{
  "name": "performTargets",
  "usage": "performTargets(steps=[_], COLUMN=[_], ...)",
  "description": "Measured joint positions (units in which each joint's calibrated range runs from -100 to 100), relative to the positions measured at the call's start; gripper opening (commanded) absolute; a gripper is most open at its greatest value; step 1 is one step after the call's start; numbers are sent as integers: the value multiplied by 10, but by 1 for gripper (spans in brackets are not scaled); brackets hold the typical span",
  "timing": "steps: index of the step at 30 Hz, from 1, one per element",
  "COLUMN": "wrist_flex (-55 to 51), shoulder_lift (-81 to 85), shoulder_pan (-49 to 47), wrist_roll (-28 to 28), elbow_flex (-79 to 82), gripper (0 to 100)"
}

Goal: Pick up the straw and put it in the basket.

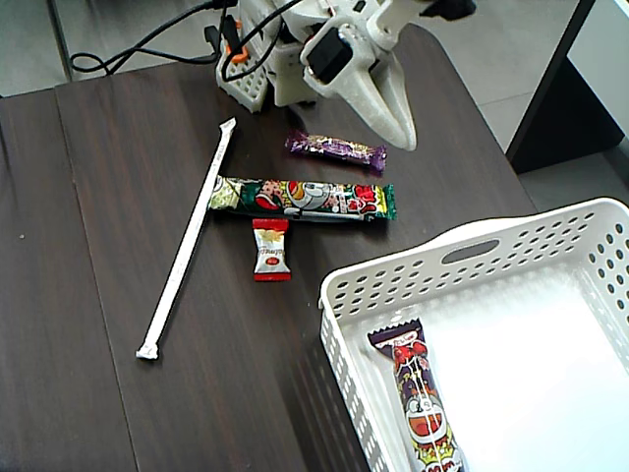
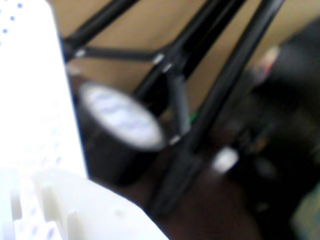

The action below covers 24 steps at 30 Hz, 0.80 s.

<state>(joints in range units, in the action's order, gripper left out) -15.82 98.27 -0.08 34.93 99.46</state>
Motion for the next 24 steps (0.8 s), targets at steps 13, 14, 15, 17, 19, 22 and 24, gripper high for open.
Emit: performTargets(steps=[13, 14, 15, 17, 19, 22, 24], wrist_flex=[0, 0, 0, 0, 0, 0, 6], shoulder_lift=[0, 0, 0, -1, -7, -50, -98], shoulder_pan=[1, 1, 1, -2, -7, -15, -16], wrist_roll=[-185, -208, -225, -243, -250, -255, -257], elbow_flex=[0, 0, 0, 0, -4, -18, -47], gripper=[2, 2, 2, 2, 2, 2, 2])
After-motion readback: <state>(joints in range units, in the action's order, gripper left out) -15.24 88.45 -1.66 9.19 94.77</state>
